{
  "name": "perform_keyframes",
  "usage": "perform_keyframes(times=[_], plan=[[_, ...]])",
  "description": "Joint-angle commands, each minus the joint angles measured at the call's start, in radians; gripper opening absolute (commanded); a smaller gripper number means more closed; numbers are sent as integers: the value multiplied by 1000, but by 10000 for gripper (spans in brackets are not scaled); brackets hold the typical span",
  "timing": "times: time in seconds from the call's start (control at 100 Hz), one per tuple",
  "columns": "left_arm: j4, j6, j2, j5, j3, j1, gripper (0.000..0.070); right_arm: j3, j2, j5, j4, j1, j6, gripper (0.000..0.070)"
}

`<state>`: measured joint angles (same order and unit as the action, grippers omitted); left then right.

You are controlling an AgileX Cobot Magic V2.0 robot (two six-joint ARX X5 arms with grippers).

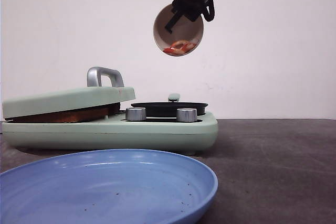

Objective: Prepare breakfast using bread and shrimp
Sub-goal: 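Tilt the bowl with the right gripper to pour shrimp into the pan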

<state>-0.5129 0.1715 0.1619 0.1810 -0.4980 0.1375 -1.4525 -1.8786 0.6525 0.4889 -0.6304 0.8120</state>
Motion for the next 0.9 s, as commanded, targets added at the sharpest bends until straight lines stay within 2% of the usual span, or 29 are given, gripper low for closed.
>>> perform_keyframes(times=[0.0, 0.13, 0.36, 0.56, 0.66, 0.89], plan=[[13, -2, 0, 3, -7, -1, 433, -6, -18, 0, 14, -16, -83, 0], [13, -2, 0, 3, -7, -1, 433, 56, -18, -24, 90, -25, -134, 0], [13, -5, 0, 7, -7, -1, 432, 256, -18, -43, 475, -42, -132, 0], [13, -10, 0, 27, -7, -1, 432, 386, -18, -107, 688, -45, -153, 0], [13, -10, 0, 29, -7, -1, 432, 418, -18, -123, 739, -37, -184, 0], [13, -10, 0, 29, -7, -1, 432, 433, -18, -177, 737, -6, -267, 0]])
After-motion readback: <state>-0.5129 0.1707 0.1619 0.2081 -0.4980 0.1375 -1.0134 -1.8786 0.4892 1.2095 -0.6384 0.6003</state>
